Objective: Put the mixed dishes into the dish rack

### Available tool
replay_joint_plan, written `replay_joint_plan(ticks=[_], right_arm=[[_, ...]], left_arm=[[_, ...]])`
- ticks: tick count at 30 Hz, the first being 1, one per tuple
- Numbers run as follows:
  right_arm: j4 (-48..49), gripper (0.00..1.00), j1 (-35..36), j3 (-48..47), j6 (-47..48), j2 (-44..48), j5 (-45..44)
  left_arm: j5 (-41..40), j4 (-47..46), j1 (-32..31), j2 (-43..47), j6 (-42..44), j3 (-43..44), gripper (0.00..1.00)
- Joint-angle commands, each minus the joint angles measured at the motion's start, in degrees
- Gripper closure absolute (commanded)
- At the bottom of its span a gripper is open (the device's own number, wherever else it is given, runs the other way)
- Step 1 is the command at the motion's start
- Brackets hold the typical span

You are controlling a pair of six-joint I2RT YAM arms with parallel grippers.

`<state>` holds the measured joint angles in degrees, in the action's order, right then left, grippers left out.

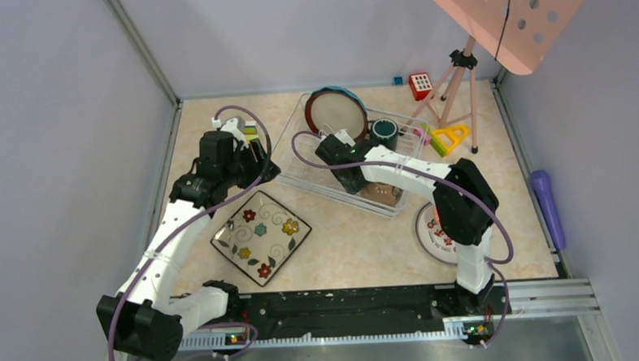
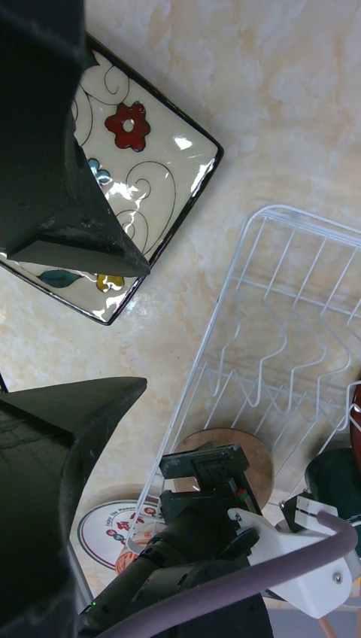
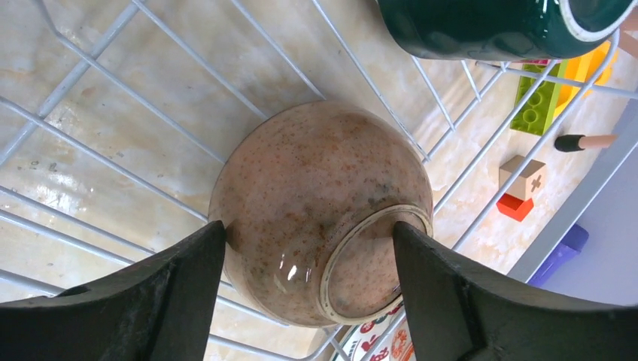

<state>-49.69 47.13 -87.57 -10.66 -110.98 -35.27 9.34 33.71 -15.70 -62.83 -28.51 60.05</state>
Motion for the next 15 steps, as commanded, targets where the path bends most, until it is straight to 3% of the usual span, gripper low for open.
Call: replay_joint_plan(ticks=[1, 15], right_arm=[[-2.44, 0.27, -0.50, 2.93, -0.49, 4.28, -4.44], [3.87, 0.34, -6.30, 0.69, 6.02, 2.54, -7.01]], left_arm=[[0.65, -1.44, 0.41, 1.18, 0.74, 0.64, 0.43], [1.31, -2.17, 0.50, 0.30, 0.91, 0.68, 0.44]])
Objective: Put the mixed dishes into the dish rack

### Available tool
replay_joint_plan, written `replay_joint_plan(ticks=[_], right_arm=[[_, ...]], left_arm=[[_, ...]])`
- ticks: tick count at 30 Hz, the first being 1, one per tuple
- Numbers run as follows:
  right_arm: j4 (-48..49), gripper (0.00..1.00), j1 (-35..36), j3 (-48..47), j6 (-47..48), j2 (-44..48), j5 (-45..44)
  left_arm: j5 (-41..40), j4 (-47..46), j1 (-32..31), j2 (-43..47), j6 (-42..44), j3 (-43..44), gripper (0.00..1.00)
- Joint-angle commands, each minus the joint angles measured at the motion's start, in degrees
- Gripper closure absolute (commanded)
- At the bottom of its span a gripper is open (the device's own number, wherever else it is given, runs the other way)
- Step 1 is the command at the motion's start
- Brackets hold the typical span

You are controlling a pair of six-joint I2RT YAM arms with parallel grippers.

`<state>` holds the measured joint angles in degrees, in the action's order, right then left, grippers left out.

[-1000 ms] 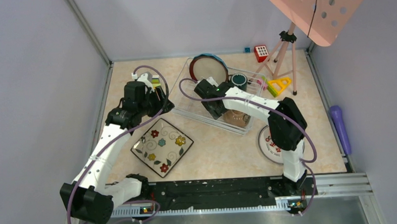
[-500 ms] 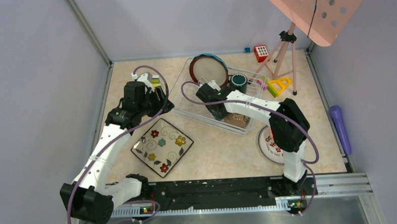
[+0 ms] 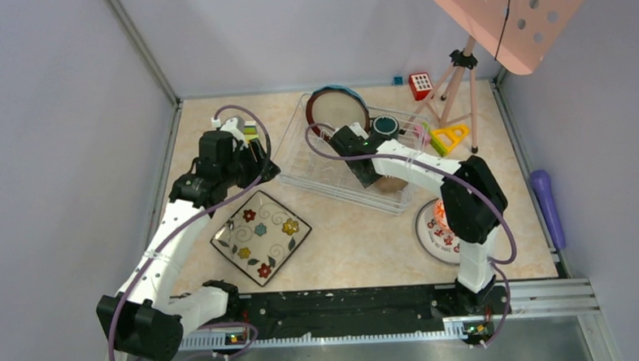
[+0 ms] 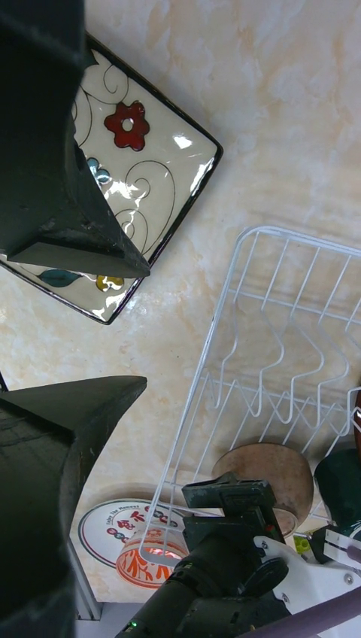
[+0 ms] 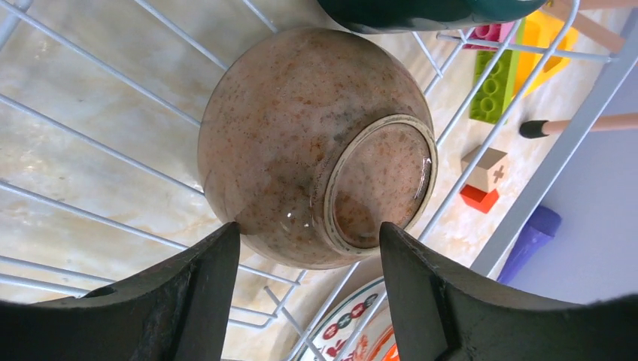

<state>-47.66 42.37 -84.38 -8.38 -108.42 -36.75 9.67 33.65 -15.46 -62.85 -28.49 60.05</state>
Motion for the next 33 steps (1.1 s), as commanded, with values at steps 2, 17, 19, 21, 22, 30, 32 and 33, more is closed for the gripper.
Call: replay_joint_plan(ticks=[2, 17, 19, 21, 22, 30, 32, 33], right_arm=[[0.39, 0.33, -1.59, -4.87, 3.48, -0.98, -5.75], [-2.32, 0.20, -2.44, 0.88, -6.62, 23.49, 0.53], [-3.10, 0.19, -4.50, 5.44, -9.41, 29.40, 3.23], [-3.30, 0.19, -7.71, 10.04, -11.68, 35.97, 6.94], [-3.55, 0.20, -9.59, 12.11, -12.59, 39.07, 9.10], [-5.26, 0.25, -18.20, 26.74, -23.48, 53.76, 12.46], [-2.15, 0.28, -19.29, 31.31, -25.93, 56.30, 15.07], [-0.65, 0.30, -20.02, 33.22, -27.10, 57.33, 16.69]], left_arm=[[1.11, -2.09, 0.26, 0.21, 1.04, 0.68, 0.45], [7.11, -3.77, -0.93, 1.41, -0.57, -2.66, 0.46], [8.40, -5.30, -1.48, 2.75, -0.96, -4.62, 0.46], [9.66, -7.02, -2.02, 4.32, -1.61, -6.57, 0.46], [10.00, -7.70, -2.29, 4.99, -1.84, -7.40, 0.46], [12.92, -8.61, -5.23, 8.66, -3.60, -8.36, 0.48], [13.04, -8.45, -5.60, 9.39, -3.59, -8.34, 0.48], [13.35, -8.38, -5.67, 9.68, -3.59, -8.49, 0.48]])
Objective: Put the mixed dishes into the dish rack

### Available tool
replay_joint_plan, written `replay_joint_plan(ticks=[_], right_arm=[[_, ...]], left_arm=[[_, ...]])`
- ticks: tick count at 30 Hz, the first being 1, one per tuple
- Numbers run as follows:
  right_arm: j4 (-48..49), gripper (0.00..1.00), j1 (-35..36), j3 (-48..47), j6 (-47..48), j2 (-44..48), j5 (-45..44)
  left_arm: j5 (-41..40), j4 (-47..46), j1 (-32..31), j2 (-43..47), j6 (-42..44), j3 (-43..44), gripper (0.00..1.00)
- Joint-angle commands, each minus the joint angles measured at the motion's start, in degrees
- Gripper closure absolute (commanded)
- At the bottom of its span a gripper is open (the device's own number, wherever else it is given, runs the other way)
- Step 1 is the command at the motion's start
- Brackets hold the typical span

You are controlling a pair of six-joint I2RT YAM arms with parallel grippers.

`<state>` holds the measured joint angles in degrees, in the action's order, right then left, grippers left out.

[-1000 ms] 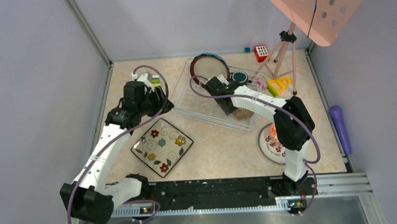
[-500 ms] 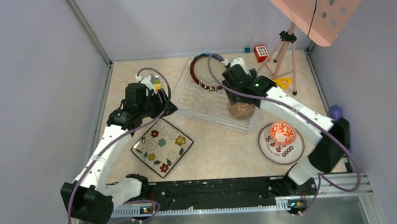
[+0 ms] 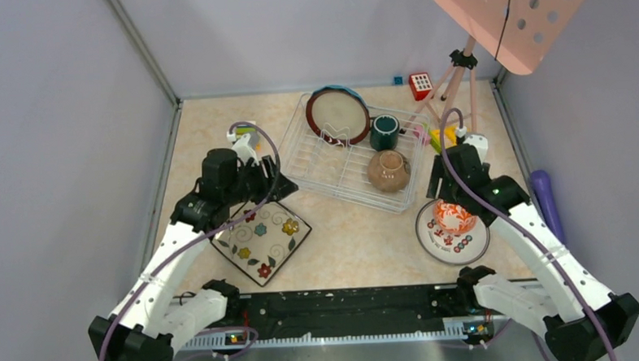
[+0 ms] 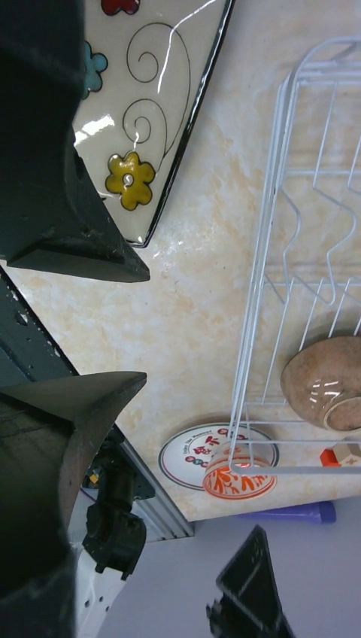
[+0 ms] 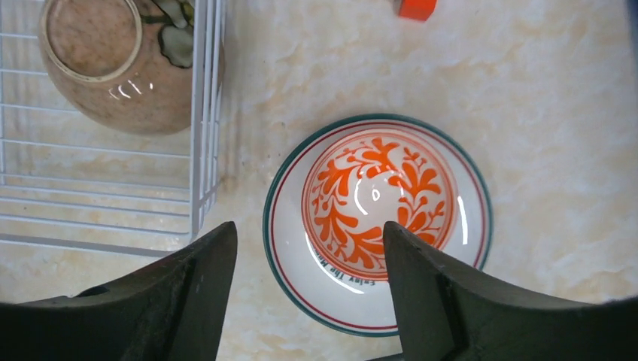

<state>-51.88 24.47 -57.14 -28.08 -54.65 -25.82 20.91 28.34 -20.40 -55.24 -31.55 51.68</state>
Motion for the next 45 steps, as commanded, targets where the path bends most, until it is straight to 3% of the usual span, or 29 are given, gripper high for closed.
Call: replay_joint_plan(ticks=[1, 5, 11, 30, 36, 41, 45], right_arm=[[5.21, 0.33, -2.82, 8.04, -8.60, 4.36, 7.57], [8.26, 0.42, -5.01, 13.07, -13.14, 5.29, 7.36], [15.99, 0.43, -9.58, 17.84, -11.89, 3.72, 15.77], [21.07, 0.47, -9.70, 18.80, -11.04, -7.56, 12.24], [20.80, 0.56, -9.65, 19.48, -10.90, -8.12, 11.83], [18.81, 0.50, -9.72, 18.17, -10.33, -6.87, 10.61], [16.83, 0.46, -9.69, 17.02, -10.18, -5.69, 9.05]], left_arm=[[2.46, -3.03, -0.77, 2.29, -0.53, -0.20, 0.48], [3.98, -2.58, -0.82, 2.97, 0.00, -0.69, 0.48], [3.39, -1.09, -0.85, 4.80, 1.24, -1.60, 0.48], [0.02, 0.31, -0.78, 6.65, 2.64, -2.41, 0.48], [0.04, 0.18, -0.73, 6.25, 2.55, -2.53, 0.48], [-0.61, 0.19, -0.75, 5.87, 2.42, -2.55, 0.47], [-5.87, 2.18, -0.77, 4.85, 0.88, -2.04, 0.47]])
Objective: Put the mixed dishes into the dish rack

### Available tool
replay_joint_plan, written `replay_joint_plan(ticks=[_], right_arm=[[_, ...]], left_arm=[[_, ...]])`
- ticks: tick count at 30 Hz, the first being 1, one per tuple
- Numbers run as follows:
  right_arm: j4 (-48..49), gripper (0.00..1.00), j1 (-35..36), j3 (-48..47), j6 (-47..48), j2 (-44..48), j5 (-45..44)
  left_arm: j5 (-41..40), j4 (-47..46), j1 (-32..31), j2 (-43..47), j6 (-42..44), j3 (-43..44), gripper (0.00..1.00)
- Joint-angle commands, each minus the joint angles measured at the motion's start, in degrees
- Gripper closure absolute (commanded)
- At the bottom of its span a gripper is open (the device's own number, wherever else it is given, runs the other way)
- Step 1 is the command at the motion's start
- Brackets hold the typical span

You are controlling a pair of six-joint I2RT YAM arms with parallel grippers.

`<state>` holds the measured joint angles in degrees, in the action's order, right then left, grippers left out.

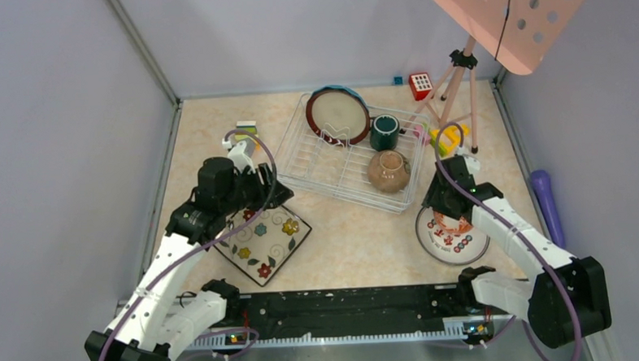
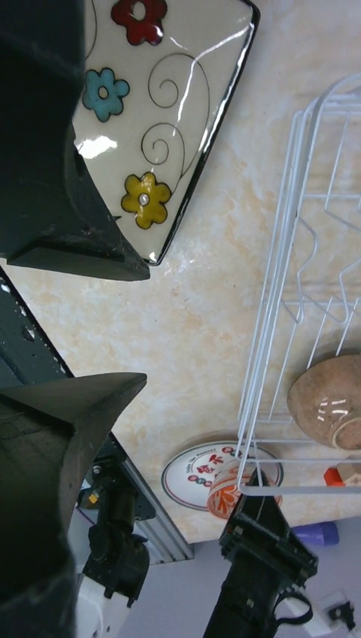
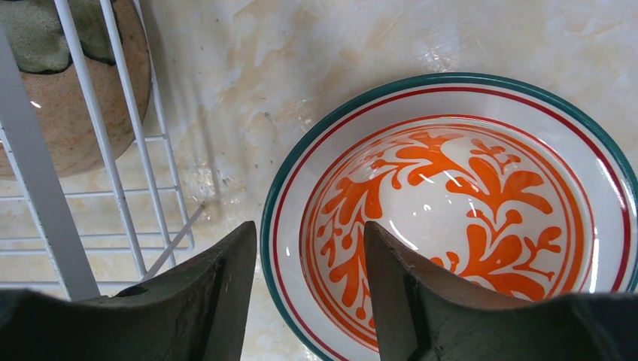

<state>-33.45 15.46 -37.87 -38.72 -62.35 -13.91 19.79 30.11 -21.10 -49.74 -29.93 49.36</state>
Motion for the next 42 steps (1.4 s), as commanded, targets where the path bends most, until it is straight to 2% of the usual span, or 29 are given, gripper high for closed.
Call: replay_joint_plan(ticks=[1, 9, 12, 16, 17, 21, 24, 27, 34, 39, 42], right_arm=[[-2.27, 0.46, -0.75, -2.45, 0.01, 2.12, -3.40], [-0.16, 0.49, -0.74, -0.55, -1.27, 1.07, -2.38], [1.43, 0.54, -0.72, -0.17, -1.09, -0.11, -1.69], [2.12, 0.55, -0.72, -0.58, -0.50, -1.90, -1.30], [2.32, 0.62, -0.69, -0.67, -0.36, -2.16, -1.23], [1.53, 1.00, -0.70, -2.20, 0.07, -3.42, -1.05], [-1.44, 1.00, -0.78, -4.33, 0.05, -2.55, -2.26], [-4.96, 1.00, -0.76, -7.21, -0.19, 0.80, -5.84], [-11.04, 1.00, -0.66, -17.35, 0.34, 9.75, -6.36], [-13.62, 1.00, -0.75, -26.32, 0.67, 12.04, -2.58], [-9.16, 1.00, -0.78, -28.00, 0.72, 13.61, 4.87]], left_arm=[[-5.75, 0.81, -0.08, -0.81, -1.28, 0.00, 0.47], [-18.48, 4.04, 0.01, -2.10, -9.44, -6.03, 0.44], [-19.18, 4.61, 0.01, -3.23, -10.32, -6.75, 0.43], [-18.45, 2.80, 0.01, -2.71, -10.50, -7.77, 0.44], [-18.55, 2.57, 0.08, -2.59, -10.43, -7.75, 0.43], [-18.42, 1.98, 0.05, -2.96, -9.99, -7.47, 0.43], [-16.60, 1.25, 0.06, -3.54, -9.21, -7.19, 0.44], [-10.63, -1.42, 0.07, -4.16, -7.54, -7.41, 0.44], [9.52, -10.74, -0.14, -6.12, -5.49, -7.89, 0.42], [5.62, -14.22, -3.25, -4.86, -5.66, -6.43, 0.36], [1.09, -17.10, -8.56, -5.20, -3.80, -3.98, 0.32]])
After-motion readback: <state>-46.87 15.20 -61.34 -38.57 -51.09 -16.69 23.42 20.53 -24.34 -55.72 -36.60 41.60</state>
